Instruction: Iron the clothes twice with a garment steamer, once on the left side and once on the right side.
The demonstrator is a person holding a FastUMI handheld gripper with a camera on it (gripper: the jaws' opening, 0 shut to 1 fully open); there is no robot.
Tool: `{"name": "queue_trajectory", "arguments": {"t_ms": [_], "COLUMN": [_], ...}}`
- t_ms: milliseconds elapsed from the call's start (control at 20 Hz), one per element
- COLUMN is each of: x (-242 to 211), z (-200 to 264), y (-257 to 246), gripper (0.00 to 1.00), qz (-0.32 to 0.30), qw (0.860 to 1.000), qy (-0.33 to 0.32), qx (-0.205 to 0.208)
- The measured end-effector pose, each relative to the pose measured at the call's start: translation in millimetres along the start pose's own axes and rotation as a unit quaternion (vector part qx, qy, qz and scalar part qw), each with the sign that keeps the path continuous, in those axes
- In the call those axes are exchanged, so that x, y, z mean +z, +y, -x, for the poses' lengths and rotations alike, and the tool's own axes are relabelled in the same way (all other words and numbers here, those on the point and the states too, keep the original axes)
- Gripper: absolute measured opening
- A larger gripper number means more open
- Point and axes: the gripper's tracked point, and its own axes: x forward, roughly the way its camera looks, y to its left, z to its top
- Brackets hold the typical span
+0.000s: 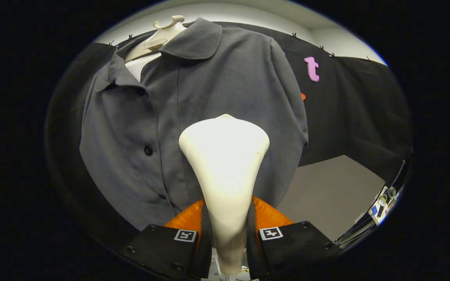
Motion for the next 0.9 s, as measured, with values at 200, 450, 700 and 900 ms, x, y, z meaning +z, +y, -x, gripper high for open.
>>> {"name": "queue_trajectory", "arguments": {"t_ms": [200,450,700,900], "x": [-20.3,-44.4,-68.3,-90.9], "z": [-3.5,-8.5,-16.8,-20.7], "y": [-0.1,-1.6,1.3,-0.6], "gripper": [0.45,0.45,0.45,0.44], "qz": [0.002,0.007,0.015,0.021], "qw": [1.0,0.999,0.998,0.996], "qy": [0.019,0.039,0.065,0.083], "qx": [0.002,0.002,0.003,0.001]}}
